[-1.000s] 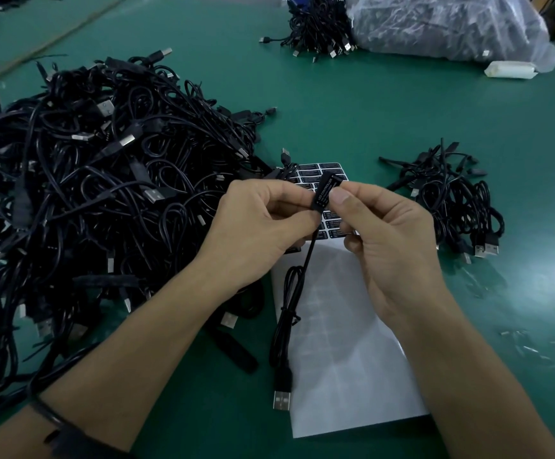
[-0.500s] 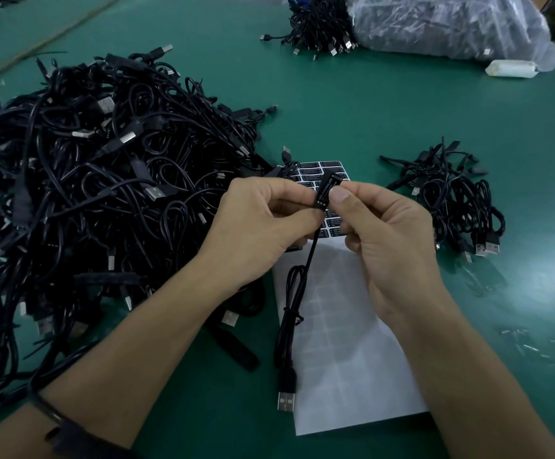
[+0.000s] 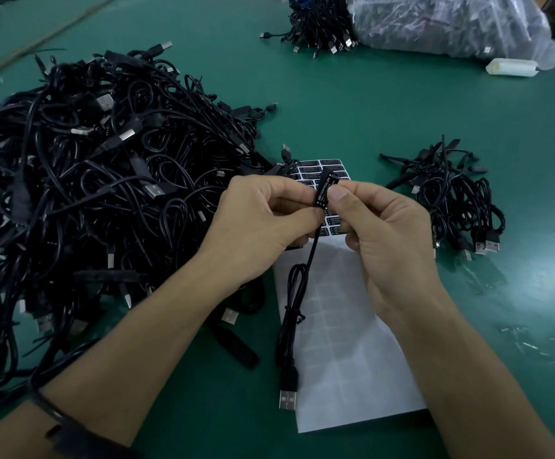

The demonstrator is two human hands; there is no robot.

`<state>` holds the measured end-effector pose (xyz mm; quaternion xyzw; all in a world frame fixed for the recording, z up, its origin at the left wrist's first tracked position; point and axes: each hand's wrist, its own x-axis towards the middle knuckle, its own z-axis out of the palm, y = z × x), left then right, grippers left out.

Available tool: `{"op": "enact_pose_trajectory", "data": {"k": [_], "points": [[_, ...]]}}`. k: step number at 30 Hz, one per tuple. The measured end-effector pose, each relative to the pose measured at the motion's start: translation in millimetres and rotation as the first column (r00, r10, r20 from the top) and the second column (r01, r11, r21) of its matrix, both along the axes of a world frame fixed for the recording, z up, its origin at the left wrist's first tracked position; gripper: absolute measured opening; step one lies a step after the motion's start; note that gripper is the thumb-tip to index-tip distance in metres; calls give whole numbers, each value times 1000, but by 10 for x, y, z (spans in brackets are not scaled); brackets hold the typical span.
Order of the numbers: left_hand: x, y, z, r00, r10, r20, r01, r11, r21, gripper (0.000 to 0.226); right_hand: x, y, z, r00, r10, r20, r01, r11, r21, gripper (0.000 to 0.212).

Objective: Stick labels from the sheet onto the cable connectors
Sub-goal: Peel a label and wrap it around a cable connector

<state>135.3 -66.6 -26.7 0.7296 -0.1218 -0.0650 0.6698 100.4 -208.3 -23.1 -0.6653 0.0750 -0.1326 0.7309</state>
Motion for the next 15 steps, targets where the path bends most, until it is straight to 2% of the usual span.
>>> {"op": "enact_pose_trajectory", "data": {"k": [15], "points": [[13,5,-17,1000,-12,0,12,1000,-1,10,10,15,-28,999,-39,32,41,997,-71,11]]}}
